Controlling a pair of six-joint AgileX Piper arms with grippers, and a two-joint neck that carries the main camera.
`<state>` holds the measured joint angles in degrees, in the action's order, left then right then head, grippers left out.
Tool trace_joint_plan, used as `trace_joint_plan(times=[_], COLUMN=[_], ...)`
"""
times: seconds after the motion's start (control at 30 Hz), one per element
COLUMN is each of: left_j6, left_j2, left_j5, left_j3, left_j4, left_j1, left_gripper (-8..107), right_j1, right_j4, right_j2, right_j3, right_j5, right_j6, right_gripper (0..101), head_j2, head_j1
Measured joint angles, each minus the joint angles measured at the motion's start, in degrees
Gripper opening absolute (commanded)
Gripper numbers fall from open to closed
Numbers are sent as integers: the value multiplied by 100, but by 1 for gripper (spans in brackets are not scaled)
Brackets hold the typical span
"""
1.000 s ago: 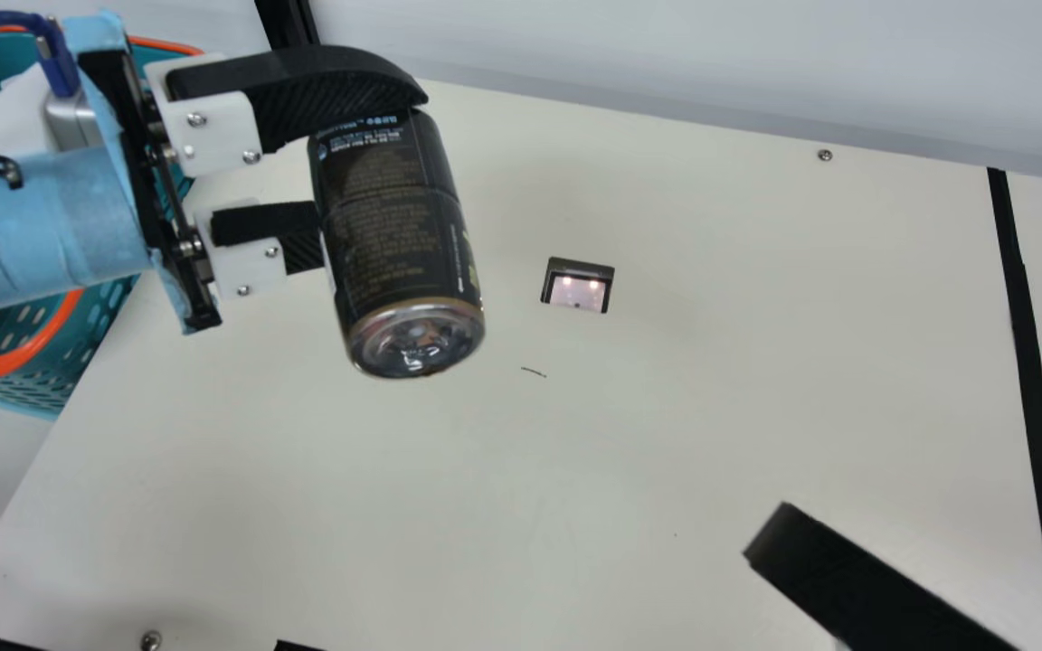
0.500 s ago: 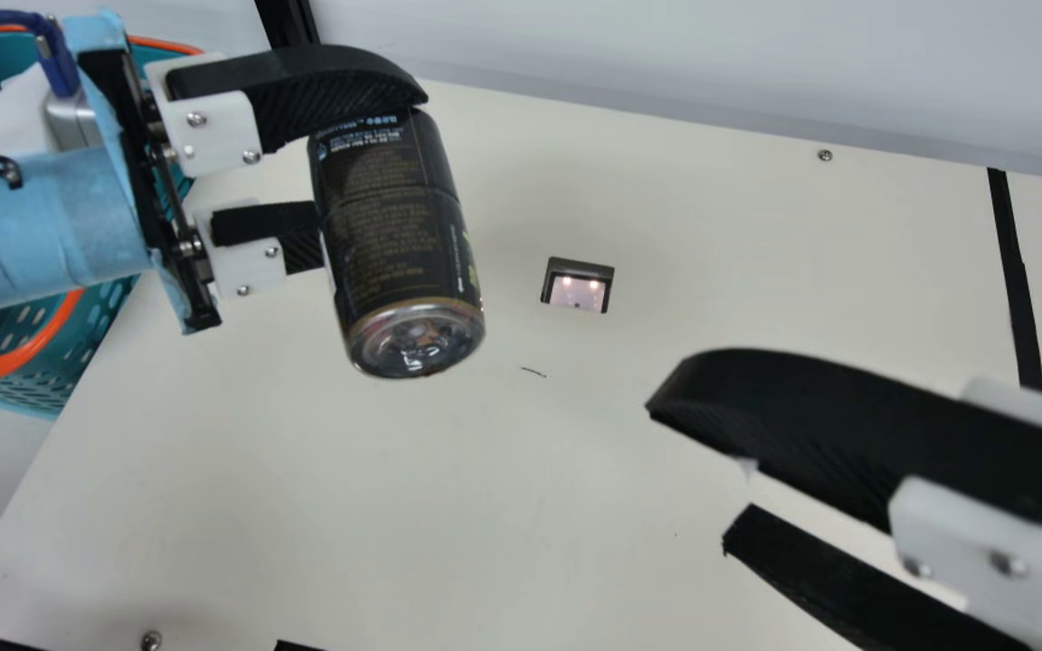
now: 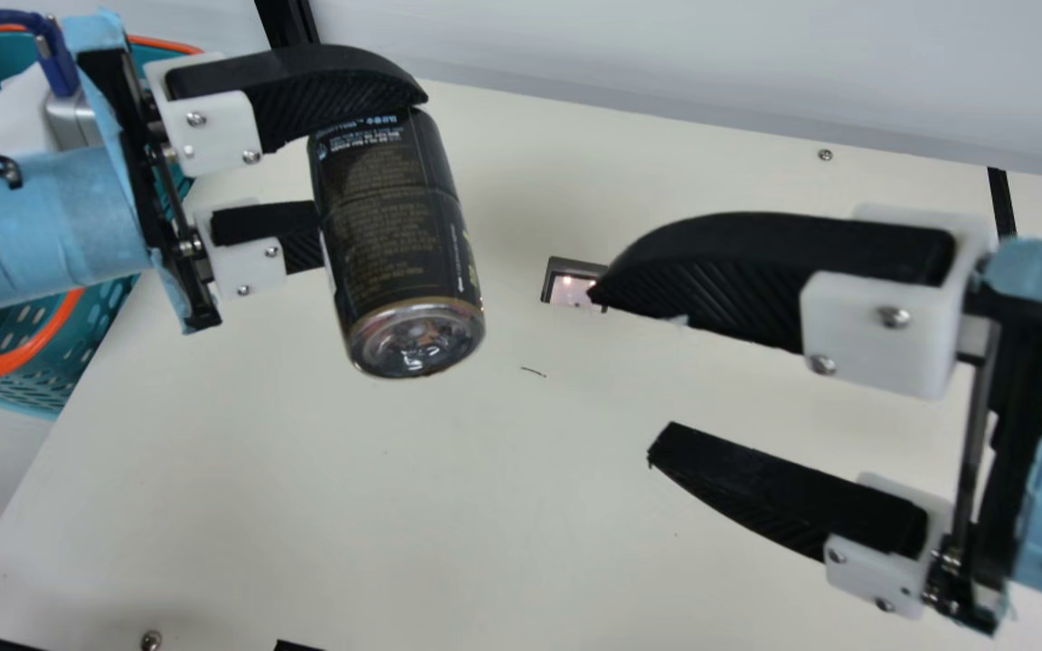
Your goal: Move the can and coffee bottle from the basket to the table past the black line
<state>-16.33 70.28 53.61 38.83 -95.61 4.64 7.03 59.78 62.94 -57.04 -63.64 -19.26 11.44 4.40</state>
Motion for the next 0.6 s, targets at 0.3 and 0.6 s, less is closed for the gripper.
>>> trace_joint_plan(times=[0.3, 0.6], left_j6=[0, 0], left_j2=[0, 0], left_j5=[0, 0], left_j3=[0, 0], left_j4=[0, 0], left_j1=[0, 0], left_gripper=[10, 10], right_j1=[547, 1070], right_j4=[241, 390], right_j2=[487, 861], right_j3=[-170, -318], right_j5=[397, 788], right_j6=[16, -3], right_gripper=[101, 101], head_j2=[0, 0], head_j1=[0, 0])
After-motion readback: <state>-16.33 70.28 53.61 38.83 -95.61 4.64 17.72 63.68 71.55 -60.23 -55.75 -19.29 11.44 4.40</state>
